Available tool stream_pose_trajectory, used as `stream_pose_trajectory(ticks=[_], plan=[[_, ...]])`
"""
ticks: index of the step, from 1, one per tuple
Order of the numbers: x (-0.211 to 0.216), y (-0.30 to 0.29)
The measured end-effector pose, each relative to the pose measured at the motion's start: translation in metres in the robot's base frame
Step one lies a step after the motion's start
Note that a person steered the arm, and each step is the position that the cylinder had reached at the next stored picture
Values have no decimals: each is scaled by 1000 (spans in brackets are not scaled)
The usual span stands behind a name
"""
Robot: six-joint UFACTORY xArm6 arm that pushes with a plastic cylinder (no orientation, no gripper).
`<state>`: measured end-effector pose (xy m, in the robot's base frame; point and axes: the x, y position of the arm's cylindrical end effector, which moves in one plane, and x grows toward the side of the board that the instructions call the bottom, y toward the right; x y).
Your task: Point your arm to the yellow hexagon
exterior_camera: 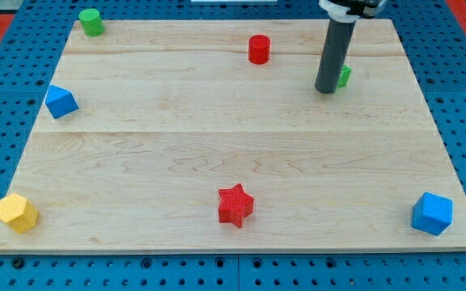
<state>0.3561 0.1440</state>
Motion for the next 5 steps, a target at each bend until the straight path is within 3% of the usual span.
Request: stream_pose_trajectory(ticks=[1, 3, 5], plan=[[5, -3], [51, 67], [51, 57]])
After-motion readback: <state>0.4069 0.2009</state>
